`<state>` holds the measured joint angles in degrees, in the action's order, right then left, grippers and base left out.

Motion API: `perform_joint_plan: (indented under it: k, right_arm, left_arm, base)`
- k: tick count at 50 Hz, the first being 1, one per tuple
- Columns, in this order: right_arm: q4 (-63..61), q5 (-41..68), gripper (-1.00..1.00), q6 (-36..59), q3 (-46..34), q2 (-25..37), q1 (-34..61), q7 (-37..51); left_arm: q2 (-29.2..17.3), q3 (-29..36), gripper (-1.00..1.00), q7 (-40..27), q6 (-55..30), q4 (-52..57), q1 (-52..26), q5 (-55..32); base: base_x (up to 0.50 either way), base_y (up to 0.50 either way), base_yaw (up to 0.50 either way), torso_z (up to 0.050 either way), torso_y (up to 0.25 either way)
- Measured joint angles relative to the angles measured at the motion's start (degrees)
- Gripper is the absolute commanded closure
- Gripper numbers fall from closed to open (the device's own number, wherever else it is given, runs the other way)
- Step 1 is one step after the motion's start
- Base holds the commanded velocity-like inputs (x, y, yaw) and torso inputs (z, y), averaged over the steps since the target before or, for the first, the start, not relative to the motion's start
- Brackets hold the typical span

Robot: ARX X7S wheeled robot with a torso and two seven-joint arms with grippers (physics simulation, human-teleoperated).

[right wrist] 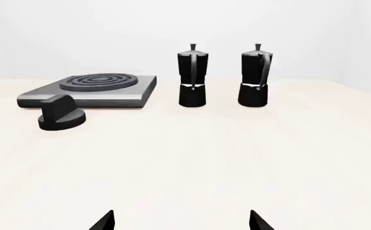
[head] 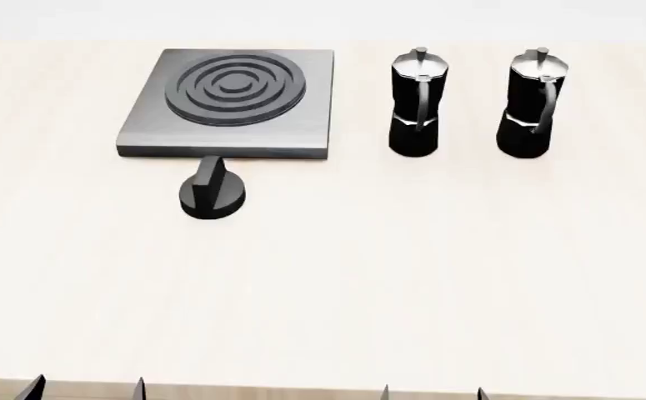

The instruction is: Put both moka pots on the stove.

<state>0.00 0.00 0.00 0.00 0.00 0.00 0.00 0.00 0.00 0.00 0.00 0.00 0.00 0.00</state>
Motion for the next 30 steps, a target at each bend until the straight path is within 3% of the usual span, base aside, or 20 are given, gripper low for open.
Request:
perform_joint_plan:
  k: [18, 30]
  right_arm:
    - [-1.3, 1.9, -1.00, 0.2, -2.3, 2.1, -0.3, 2.7]
    - [-14.0, 2.8, -1.00, 4.9, -4.0, 3.8, -2.9, 4.5]
  left_arm:
    - [-2.2, 2.5, -1.00, -2.3, -2.0, 3.7, 0.8, -1.9]
    - [-3.8, 4.2, -1.00, -4.1, -6.8, 16.1, 3.4, -2.9]
  base:
    - [0.00, 0.00, 0.00, 0.000, 0.000]
    - [0.00, 0.00, 0.00, 0.000, 0.000]
